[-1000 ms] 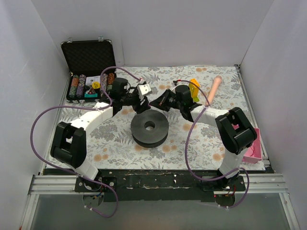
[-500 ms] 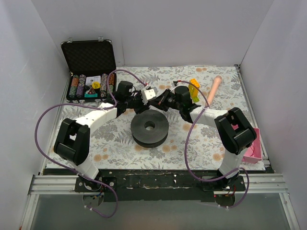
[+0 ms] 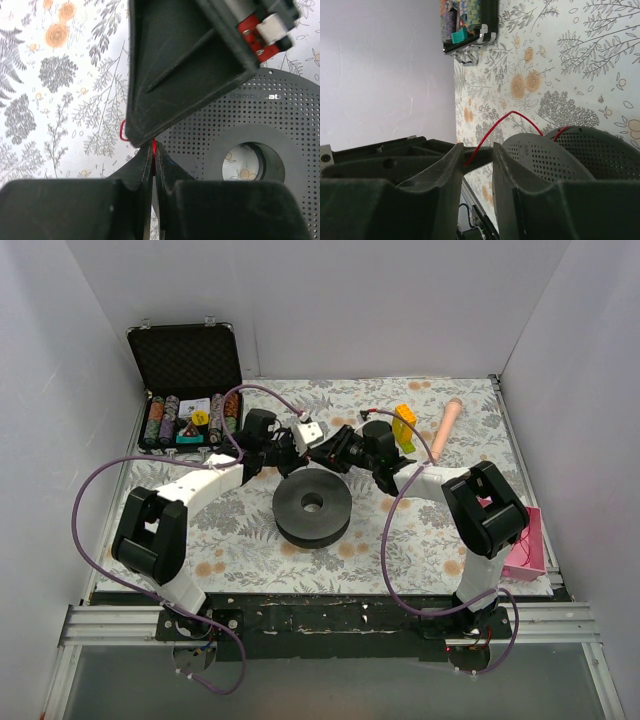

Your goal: Wrap the cables

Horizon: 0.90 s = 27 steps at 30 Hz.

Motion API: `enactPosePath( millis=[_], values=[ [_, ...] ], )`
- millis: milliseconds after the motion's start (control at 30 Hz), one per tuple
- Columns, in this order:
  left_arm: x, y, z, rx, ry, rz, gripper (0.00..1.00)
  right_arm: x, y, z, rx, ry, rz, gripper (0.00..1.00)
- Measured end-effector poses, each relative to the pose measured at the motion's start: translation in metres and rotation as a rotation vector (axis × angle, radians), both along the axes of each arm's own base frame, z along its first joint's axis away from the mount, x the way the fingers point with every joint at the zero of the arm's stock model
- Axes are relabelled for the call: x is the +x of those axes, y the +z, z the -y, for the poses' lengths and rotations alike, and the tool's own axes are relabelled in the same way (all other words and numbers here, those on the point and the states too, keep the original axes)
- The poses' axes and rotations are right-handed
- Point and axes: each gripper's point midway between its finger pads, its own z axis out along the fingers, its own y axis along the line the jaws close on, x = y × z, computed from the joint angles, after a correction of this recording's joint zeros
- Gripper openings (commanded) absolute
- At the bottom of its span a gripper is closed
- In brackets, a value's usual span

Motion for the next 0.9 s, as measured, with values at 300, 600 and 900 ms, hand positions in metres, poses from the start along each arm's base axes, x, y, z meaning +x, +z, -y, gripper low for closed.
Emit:
enactPosePath(
  millis=[300,600,900],
  values=[
    [0.029,-0.008,-0.06,0.002,0.209,-0.06,0.0,-0.008,-0.016,0.002,-0.167,0.09,0.063,0.47],
    [-0.022,-0.067,-0.107,0.125,0.241,-0.229,0.0,-0.026,-0.01,0.017,-0.33,0.204,0.165,0.48],
    [-0.099,-0.081,-0.115,0.186,0.079,-0.341,0.0,-0.036,-0.004,0.036,-0.453,0.237,0.227,0.48]
  ],
)
